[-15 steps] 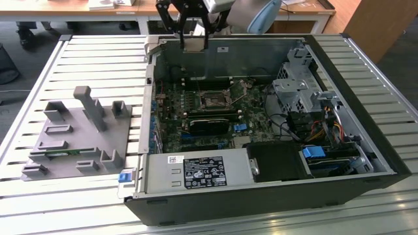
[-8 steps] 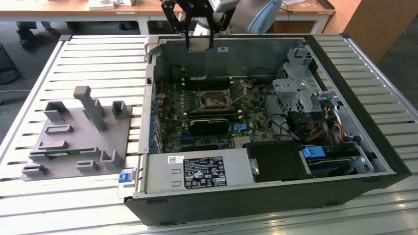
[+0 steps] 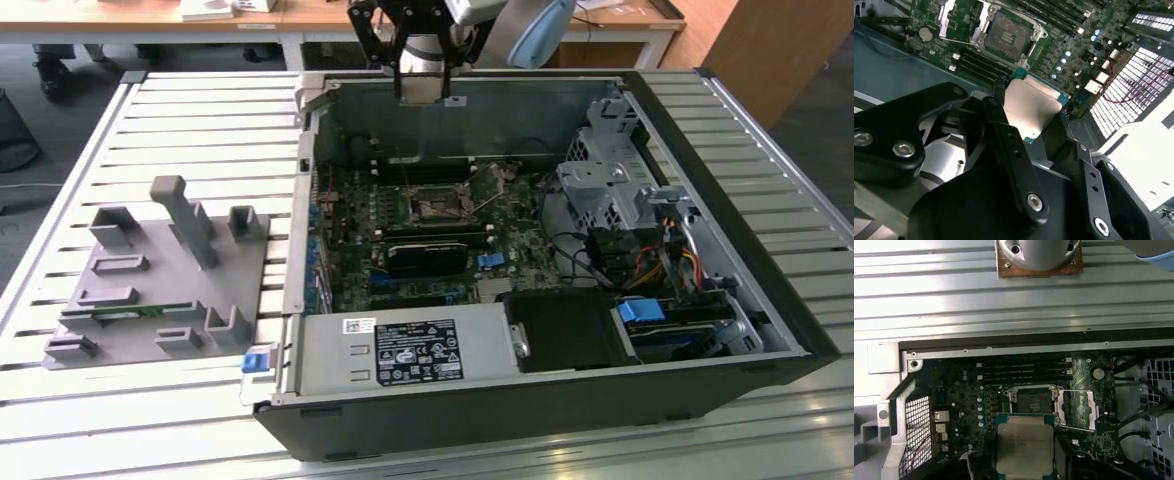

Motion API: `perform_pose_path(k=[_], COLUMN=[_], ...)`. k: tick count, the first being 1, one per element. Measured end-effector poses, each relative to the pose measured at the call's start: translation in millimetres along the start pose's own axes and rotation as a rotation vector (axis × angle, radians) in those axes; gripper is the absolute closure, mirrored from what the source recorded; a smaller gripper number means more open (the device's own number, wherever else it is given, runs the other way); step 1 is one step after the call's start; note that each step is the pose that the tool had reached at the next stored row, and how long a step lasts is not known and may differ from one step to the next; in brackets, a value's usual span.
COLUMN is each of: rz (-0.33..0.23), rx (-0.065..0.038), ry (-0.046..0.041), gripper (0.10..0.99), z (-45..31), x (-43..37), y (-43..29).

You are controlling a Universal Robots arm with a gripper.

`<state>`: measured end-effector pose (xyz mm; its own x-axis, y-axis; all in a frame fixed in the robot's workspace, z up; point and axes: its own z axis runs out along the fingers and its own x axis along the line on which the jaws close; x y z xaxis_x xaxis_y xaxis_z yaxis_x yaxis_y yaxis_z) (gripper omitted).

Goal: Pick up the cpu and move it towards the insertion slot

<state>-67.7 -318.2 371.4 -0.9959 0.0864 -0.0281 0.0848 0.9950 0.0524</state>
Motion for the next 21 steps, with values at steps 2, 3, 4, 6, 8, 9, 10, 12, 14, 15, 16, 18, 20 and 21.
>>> perform_pose_path(k=[2, 3, 4, 6, 8, 9, 10, 12, 14, 15, 16, 18, 20, 21], rz=[0.003, 0.004, 0.004, 0.007, 0.009, 0.010, 0.011, 0.012, 0.013, 0.014, 0.014, 0.014, 0.014, 0.014], rx=[0.000, 0.000, 0.000, 0.000, 0.000, 0.000, 0.000, 0.000, 0.000, 0.000, 0.000, 0.000, 0.000, 0.000], ry=[-0.0002, -0.0002, -0.0003, -0.0004, -0.0005, -0.0005, -0.0005, -0.0006, -0.0008, -0.0008, -0.0008, -0.0008, -0.0007, -0.0008], gripper=[0.541, 0.541, 0.541, 0.541, 0.541, 0.541, 0.541, 0.541, 0.541, 0.541, 0.541, 0.541, 0.541, 0.541], z=[0.4, 0.5, 0.7, 1.0, 1.3, 1.4, 1.5, 1.7, 1.9, 1.9, 1.9, 1.9, 1.8, 1.9], x=[-4.2, -6.3, -8.6, -12.9, -16.7, -18.7, -20.2, -22.9, -24.3, -24.6, -24.6, -24.7, -24.7, -24.7], y=[0.8, 1.0, 1.4, 2.1, 2.7, 2.9, 3.1, 3.3, 3.4, 3.5, 3.5, 3.5, 3.5, 3.5])
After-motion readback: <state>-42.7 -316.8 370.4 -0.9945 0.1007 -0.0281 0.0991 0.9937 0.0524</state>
